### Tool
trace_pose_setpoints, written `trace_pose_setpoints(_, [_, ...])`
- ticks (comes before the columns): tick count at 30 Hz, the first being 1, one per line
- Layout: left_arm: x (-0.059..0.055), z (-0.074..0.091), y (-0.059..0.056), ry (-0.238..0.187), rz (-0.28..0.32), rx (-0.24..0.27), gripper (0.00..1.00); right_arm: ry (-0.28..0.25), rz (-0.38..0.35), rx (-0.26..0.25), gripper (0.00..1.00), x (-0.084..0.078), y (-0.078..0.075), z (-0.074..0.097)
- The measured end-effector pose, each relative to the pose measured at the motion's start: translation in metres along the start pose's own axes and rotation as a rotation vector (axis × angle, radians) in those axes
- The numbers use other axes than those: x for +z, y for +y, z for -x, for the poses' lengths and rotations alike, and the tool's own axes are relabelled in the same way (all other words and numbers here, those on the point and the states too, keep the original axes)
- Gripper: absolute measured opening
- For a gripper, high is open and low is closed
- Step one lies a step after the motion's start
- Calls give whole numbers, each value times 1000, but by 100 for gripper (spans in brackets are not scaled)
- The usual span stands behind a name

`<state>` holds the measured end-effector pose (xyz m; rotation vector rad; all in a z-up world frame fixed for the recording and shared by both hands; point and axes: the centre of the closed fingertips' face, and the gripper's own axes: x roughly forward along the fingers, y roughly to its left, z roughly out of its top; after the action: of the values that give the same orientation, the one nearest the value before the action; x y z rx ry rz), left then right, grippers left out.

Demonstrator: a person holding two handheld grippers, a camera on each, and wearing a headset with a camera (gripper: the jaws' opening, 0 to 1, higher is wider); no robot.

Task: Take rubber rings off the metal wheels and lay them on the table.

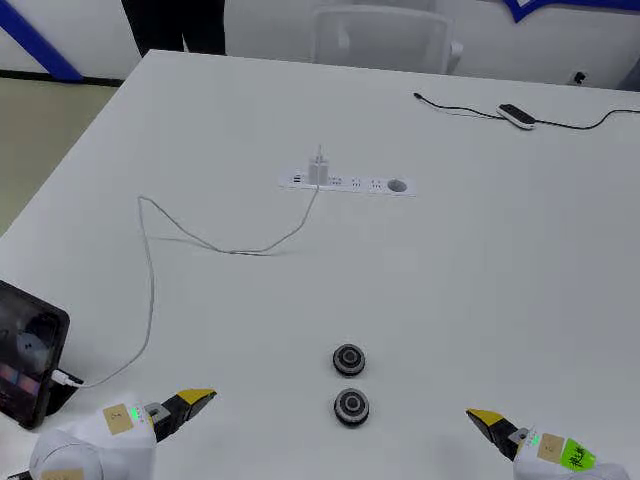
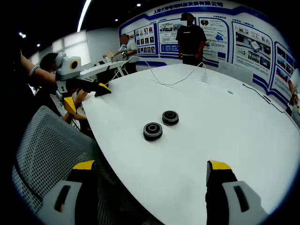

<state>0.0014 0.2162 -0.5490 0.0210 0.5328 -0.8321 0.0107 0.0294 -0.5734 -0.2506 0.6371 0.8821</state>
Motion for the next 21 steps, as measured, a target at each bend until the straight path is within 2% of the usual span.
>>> trace_pose_setpoints(15, [2, -1, 1, 7, -6, 8, 86, -2, -6, 5, 95, 1, 0, -3])
trace_pose_setpoints(21, [3, -4, 1, 8, -3, 9, 83, -4, -11, 9, 90, 3, 1, -4])
